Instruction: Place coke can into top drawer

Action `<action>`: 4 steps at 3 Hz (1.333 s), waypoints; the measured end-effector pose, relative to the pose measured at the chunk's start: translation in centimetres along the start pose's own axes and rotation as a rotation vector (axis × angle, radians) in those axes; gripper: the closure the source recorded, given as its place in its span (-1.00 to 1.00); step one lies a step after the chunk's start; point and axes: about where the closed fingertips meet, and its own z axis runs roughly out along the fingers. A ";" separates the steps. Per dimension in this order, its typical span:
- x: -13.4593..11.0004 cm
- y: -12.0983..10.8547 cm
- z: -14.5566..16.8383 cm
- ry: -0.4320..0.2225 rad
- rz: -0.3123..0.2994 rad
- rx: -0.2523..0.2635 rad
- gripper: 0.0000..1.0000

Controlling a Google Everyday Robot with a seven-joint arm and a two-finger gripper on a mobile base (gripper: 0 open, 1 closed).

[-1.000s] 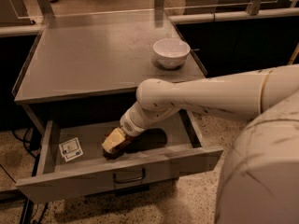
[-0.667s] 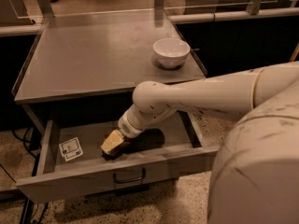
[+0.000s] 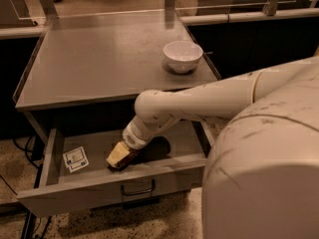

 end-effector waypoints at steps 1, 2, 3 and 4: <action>-0.1 0.1 0.2 0.012 -0.006 -0.001 1.00; -0.2 0.2 0.2 0.015 -0.014 -0.008 1.00; -0.2 0.2 0.2 0.015 -0.014 -0.008 0.62; -0.2 0.2 0.2 0.015 -0.014 -0.008 0.16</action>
Offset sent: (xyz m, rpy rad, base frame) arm -0.0005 0.0075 -0.0109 -0.0093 0.0160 0.0542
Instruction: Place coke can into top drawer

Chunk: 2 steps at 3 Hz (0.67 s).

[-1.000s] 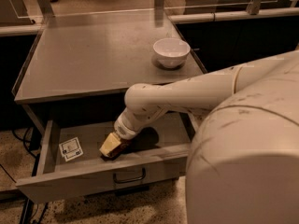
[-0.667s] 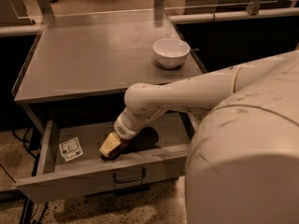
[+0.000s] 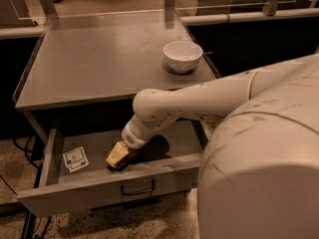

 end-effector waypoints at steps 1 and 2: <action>0.0 0.0 0.0 0.000 0.000 0.000 -0.31; 0.0 0.0 0.0 0.000 0.000 0.000 -0.77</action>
Offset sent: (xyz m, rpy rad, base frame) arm 0.0000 0.0000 0.0000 0.0000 0.0000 0.0000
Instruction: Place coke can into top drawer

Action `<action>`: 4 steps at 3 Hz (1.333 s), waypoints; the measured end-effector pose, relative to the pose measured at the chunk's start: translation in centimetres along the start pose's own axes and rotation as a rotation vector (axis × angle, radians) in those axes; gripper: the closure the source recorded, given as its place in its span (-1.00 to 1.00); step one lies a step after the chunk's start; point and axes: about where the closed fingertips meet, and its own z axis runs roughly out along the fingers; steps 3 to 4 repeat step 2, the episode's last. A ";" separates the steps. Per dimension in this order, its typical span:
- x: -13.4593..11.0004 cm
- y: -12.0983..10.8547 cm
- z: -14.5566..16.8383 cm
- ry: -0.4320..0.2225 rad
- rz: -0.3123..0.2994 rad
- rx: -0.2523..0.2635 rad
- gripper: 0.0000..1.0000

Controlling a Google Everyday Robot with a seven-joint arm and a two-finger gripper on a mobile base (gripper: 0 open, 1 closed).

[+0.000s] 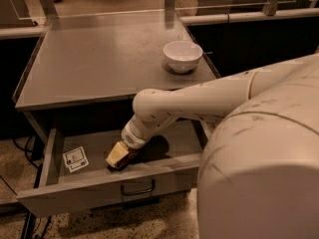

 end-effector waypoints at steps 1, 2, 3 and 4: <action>0.0 0.0 0.0 0.000 0.000 0.000 -1.00; 0.0 0.0 0.0 0.000 0.000 0.000 -1.00; 0.0 0.0 0.0 0.000 0.000 0.000 -1.00; 0.0 0.0 0.0 0.000 0.000 0.000 -1.00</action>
Offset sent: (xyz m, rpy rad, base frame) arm 0.0000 0.0000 0.0000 0.0000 0.0000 0.0000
